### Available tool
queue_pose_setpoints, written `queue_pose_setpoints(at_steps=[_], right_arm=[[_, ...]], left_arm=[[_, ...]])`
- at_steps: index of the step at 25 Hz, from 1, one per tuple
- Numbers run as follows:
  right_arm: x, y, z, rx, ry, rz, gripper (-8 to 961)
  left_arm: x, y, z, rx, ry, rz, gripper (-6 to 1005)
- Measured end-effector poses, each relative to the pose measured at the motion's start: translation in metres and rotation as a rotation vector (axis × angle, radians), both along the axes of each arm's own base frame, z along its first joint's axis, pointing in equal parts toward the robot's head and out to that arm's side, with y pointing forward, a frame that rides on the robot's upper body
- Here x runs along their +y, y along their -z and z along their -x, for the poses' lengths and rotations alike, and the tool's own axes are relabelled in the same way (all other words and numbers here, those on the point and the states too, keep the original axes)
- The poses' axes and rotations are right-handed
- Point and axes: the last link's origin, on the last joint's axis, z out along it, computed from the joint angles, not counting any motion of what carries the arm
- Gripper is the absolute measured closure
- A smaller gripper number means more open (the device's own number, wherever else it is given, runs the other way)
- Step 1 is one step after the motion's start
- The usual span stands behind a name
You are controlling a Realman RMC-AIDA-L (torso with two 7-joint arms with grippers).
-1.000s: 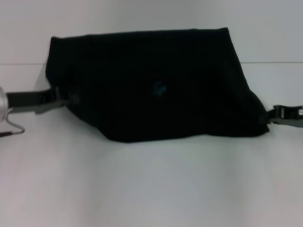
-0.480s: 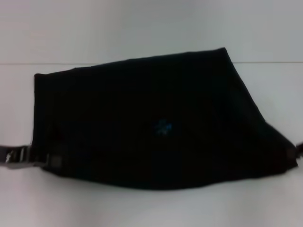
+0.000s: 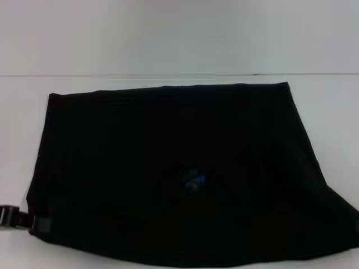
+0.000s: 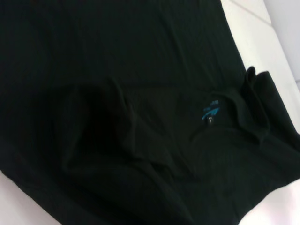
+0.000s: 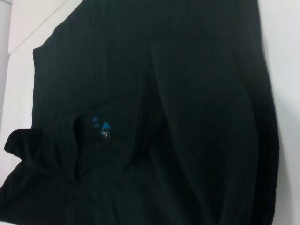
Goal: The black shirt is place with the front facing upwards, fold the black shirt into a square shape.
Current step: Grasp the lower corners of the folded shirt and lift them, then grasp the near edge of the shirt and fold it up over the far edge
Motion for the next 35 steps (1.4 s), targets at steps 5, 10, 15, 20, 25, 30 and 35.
queue_pose_setpoints(at_steps=[5,10,15,20,25,30,35], right_arm=[[-0.006,-0.001,0.002,0.015,-0.003,0.006,912],[0.013,0.002,0.019,0.039,-0.069,-0.019,913],[0.056,0.002,0.052,0.075,-0.176,-0.122,913],[0.115,-0.005,0.075,0.000,-0.206,-0.277,913],[0.168,0.007,0.090,-0.136,-0.208,-0.420,913],[0.196,0.042,0.085,-0.322,-0.198,-0.481,913],[0.201,0.056,0.080,-0.407,-0.190,-0.516,912]], left_arm=[[-0.002,-0.003,0.001,-0.005,0.004,-0.007,996],[0.019,-0.006,-0.007,-0.016,0.035,-0.085,996],[0.057,-0.016,-0.028,-0.102,0.026,-0.261,997],[0.104,-0.021,-0.049,-0.121,-0.047,-0.428,996],[0.148,-0.011,-0.063,-0.043,-0.110,-0.570,996],[0.175,0.008,-0.056,0.092,-0.195,-0.657,997],[0.178,0.017,-0.046,0.160,-0.240,-0.709,997]])
